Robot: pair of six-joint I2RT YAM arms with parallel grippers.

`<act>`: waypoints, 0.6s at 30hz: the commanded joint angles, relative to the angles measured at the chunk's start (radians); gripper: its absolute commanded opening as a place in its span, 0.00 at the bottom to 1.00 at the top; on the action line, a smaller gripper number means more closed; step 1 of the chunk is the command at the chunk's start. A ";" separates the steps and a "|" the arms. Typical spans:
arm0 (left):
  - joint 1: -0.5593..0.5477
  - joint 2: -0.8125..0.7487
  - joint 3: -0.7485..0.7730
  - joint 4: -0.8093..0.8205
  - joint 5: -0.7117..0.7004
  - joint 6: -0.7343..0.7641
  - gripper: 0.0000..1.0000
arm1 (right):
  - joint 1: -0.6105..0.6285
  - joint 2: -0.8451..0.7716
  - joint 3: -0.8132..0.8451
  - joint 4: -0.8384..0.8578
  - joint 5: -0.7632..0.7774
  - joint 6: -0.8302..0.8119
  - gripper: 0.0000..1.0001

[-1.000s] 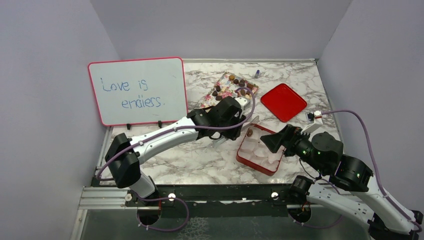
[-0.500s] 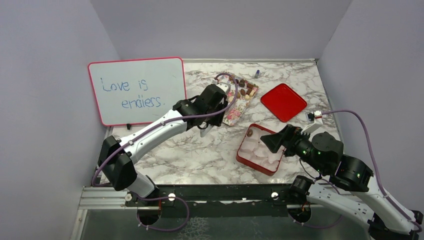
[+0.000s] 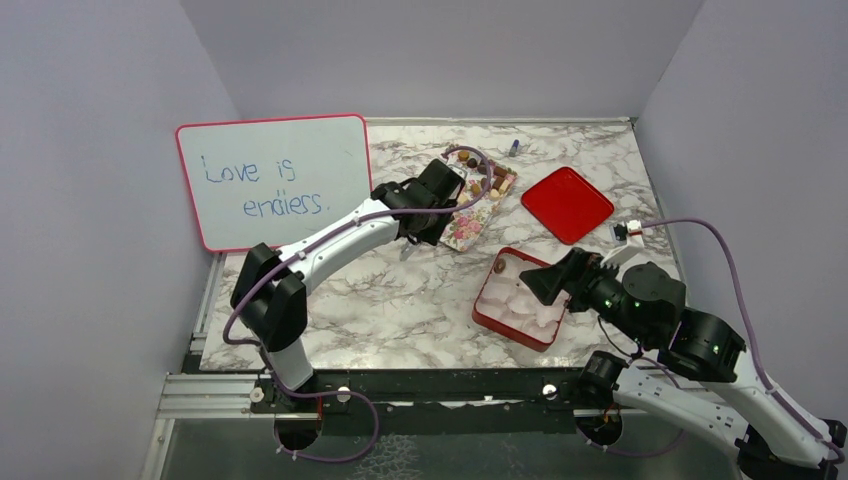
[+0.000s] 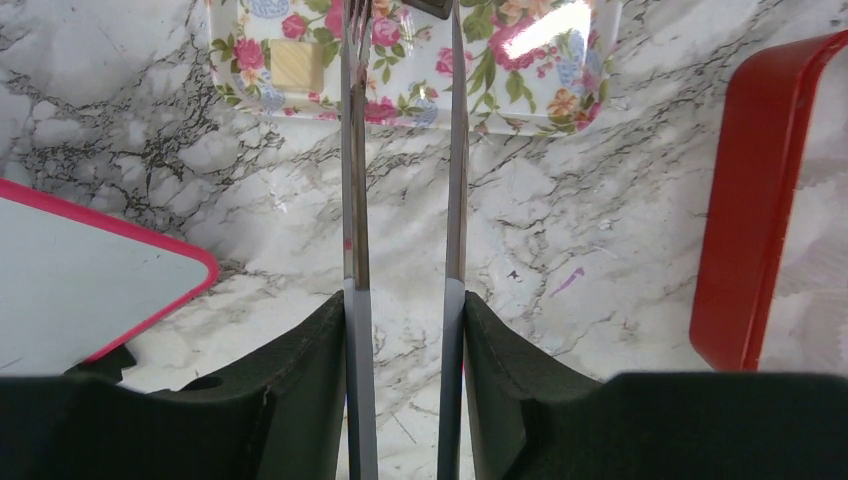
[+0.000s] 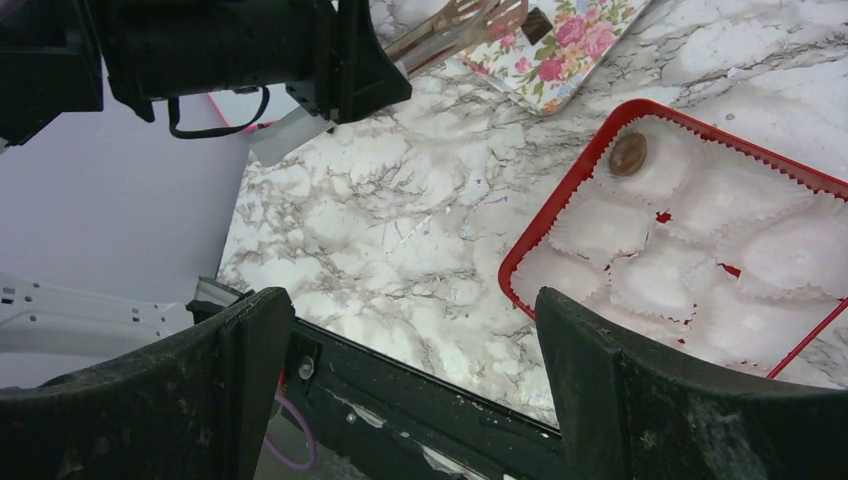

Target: Pack the chocolate

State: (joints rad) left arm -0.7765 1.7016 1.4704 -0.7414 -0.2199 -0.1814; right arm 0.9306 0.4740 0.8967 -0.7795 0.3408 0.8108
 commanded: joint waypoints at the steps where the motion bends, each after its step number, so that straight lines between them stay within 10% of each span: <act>1: 0.020 0.038 0.046 -0.011 -0.006 0.033 0.43 | 0.008 0.021 0.021 0.025 -0.019 -0.015 0.96; 18: 0.057 0.117 0.080 0.006 0.109 0.042 0.44 | 0.008 0.055 0.020 0.052 -0.042 -0.006 0.96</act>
State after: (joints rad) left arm -0.7334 1.8168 1.5127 -0.7509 -0.1692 -0.1482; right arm 0.9306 0.5255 0.8986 -0.7589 0.3126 0.8104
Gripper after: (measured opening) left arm 0.442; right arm 0.958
